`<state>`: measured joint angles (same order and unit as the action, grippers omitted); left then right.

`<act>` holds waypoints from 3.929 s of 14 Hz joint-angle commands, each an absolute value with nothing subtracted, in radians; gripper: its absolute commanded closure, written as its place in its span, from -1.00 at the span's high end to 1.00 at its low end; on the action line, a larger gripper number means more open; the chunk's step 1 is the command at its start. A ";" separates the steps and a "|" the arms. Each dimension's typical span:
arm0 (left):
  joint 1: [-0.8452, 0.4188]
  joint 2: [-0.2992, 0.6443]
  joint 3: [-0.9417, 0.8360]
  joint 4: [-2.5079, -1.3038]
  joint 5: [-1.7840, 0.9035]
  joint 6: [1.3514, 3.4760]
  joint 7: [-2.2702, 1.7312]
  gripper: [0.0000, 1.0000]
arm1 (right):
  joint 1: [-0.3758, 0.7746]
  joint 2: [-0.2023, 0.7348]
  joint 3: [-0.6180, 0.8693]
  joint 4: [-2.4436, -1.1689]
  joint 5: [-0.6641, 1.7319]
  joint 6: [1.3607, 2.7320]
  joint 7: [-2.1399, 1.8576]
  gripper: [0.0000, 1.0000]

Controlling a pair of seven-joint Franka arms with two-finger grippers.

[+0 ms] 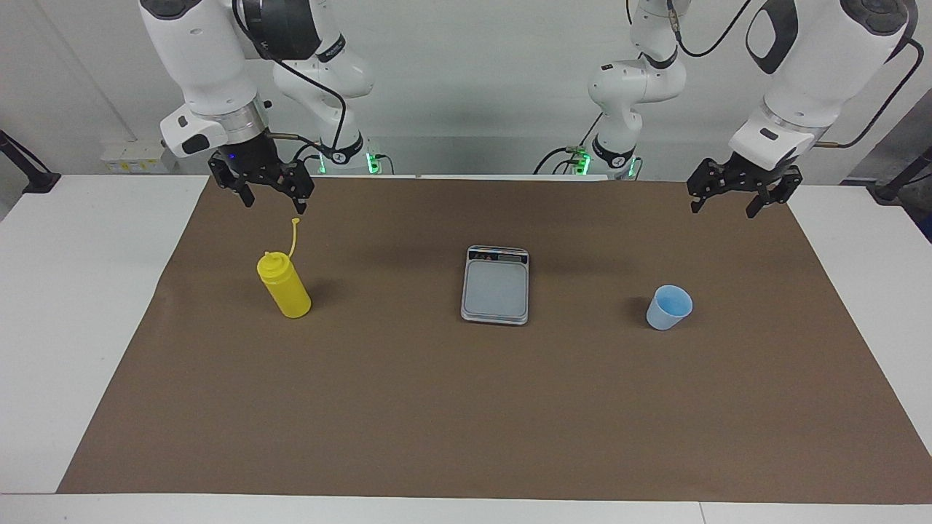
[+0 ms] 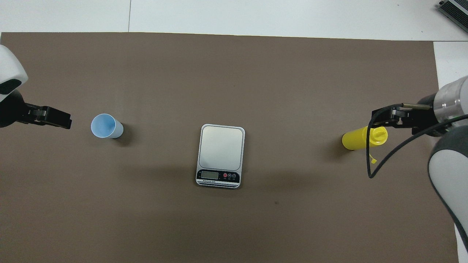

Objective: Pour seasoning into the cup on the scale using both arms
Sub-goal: 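Move the left gripper toward the light-blue cup, then grasp the light-blue cup with the left gripper and lift it, then carry the cup with the left gripper and lower it onto the scale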

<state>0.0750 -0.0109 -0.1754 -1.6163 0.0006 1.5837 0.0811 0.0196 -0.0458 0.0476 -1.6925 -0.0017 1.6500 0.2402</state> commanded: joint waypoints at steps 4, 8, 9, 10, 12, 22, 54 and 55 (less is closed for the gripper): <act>0.087 -0.020 -0.183 -1.615 0.000 1.575 0.098 1.00 | 0.008 -0.069 0.054 -1.713 0.002 1.646 0.225 1.00; 0.089 -0.028 -0.179 -1.647 -0.002 1.624 0.100 1.00 | 0.009 -0.069 0.054 -1.715 0.002 1.646 0.225 1.00; 0.089 -0.050 -0.178 -1.698 -0.002 1.675 0.097 1.00 | 0.008 -0.069 0.054 -1.713 0.002 1.646 0.225 1.00; 0.092 -0.058 -0.175 -1.741 -0.003 1.721 0.094 1.00 | 0.008 -0.069 0.054 -1.715 0.002 1.646 0.225 1.00; 0.123 -0.051 -0.175 -1.793 -0.034 1.797 0.091 1.00 | 0.008 -0.069 0.054 -1.713 0.002 1.644 0.225 1.00; 0.163 0.044 -0.175 -2.051 -0.066 2.186 -0.057 1.00 | 0.008 -0.069 0.054 -1.713 0.002 1.646 0.225 1.00; -0.099 0.163 -0.198 -1.736 -0.057 1.911 -0.266 -1.00 | 0.008 -0.069 0.054 -1.713 0.002 1.646 0.225 1.00; -0.145 0.160 -0.198 -1.741 -0.045 1.919 -0.317 -1.00 | 0.008 -0.069 0.054 -1.713 0.002 1.646 0.225 1.00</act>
